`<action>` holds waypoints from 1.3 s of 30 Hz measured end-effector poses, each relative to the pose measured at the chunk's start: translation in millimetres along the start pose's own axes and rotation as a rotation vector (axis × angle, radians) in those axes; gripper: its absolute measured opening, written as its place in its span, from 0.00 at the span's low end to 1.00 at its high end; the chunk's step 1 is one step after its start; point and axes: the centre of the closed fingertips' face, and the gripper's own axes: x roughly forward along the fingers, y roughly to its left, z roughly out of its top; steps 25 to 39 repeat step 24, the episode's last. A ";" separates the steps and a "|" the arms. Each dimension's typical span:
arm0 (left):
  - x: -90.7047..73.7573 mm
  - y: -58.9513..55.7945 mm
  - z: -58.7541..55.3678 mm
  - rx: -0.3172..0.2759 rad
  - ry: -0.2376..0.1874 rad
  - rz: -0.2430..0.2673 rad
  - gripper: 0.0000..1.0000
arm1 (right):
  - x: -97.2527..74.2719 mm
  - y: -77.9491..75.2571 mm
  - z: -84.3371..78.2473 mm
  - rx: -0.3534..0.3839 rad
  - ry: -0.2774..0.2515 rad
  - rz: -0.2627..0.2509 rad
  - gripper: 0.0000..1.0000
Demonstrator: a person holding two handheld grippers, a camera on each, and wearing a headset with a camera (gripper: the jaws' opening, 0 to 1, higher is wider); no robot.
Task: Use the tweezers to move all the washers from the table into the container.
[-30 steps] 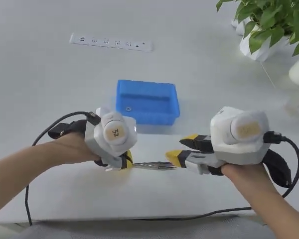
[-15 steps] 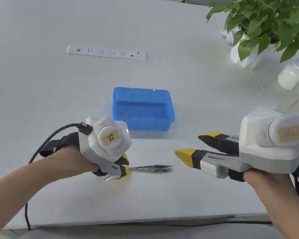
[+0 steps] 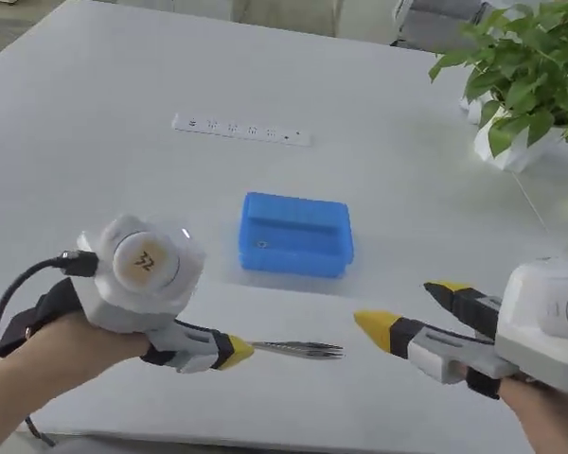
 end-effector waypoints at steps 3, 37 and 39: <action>-21.9 5.0 5.4 -0.057 -0.051 0.058 0.80 | -4.4 -2.7 -1.9 0.002 -0.004 -0.019 0.73; -51.8 19.7 -0.5 -0.146 -0.092 0.214 0.99 | -19.9 -12.7 -20.6 0.002 0.015 -0.081 0.99; -51.8 19.7 -0.5 -0.146 -0.092 0.214 0.99 | -19.9 -12.7 -20.6 0.002 0.015 -0.081 0.99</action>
